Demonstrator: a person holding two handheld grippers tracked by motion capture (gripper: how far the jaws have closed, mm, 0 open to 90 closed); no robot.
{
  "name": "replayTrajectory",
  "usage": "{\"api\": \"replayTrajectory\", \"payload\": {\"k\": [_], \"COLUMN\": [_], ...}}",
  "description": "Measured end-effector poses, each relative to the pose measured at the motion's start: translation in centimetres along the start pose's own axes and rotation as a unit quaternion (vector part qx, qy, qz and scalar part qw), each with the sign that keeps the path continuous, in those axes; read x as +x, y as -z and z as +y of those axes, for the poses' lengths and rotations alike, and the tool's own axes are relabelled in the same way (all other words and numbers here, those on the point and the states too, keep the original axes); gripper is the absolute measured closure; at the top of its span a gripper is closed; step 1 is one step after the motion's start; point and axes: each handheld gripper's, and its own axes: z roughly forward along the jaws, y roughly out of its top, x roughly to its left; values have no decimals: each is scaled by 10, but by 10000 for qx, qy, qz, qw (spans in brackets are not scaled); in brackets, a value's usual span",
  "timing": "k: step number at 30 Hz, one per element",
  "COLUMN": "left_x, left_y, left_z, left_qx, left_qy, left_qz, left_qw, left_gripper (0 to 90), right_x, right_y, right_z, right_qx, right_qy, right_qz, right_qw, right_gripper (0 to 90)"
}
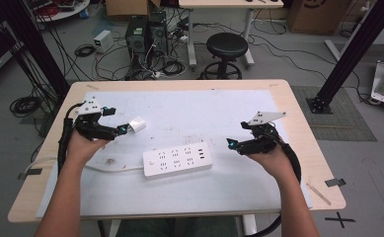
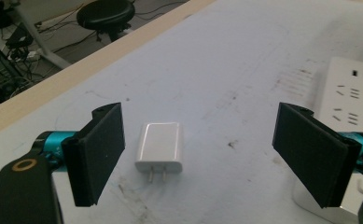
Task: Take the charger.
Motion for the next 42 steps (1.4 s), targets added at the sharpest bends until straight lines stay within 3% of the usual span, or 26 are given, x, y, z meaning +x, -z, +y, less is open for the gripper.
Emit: {"api": "replayTrajectory", "payload": {"k": [1,3,7,8,9,10,14,15,30,37,42], "left_x": [6,11,18,22,22,27,29,30,32,29,28], "left_y": [-8,-18,-32,-43,-43,-55,-63,-76,-94,-100,-101], "left_z": [3,4,2,-4,-4,-12,-18,-25,-38,-41,-42], "left_qx": [190,300,299,424,424,649,753,892,1102,1276,1309], "left_qy": [40,102,176,244,244,346,387,386,361,242,194], "left_qz": [14,2,63,118,118,85,46,30,-24,8,9], "left_qw": [9998,9995,9994,9987,9987,9973,9964,9953,9932,9915,9912], "left_gripper": [170,170,173,173,172,172,173,173,173,214,300], "right_x": [0,0,0,0,0,0,-1,-1,-1,0,0], "right_y": [0,0,-1,-1,-1,-1,-2,-4,-10,-9,-8], "right_z": [0,0,-1,-1,-1,-2,-4,-5,-4,-4,-5], "right_qx": [51,55,82,82,82,106,135,184,269,272,281], "right_qy": [-5,-8,-8,-22,-22,-32,-28,-48,-40,-44,-61], "right_qz": [12,14,6,13,13,3,-1,5,9,-8,4], "right_qw": [10000,10000,10000,10000,10000,9999,9999,9998,9996,9996,9996], "right_gripper": [181,181,181,181,181,181,181,181,181,181,181]}}
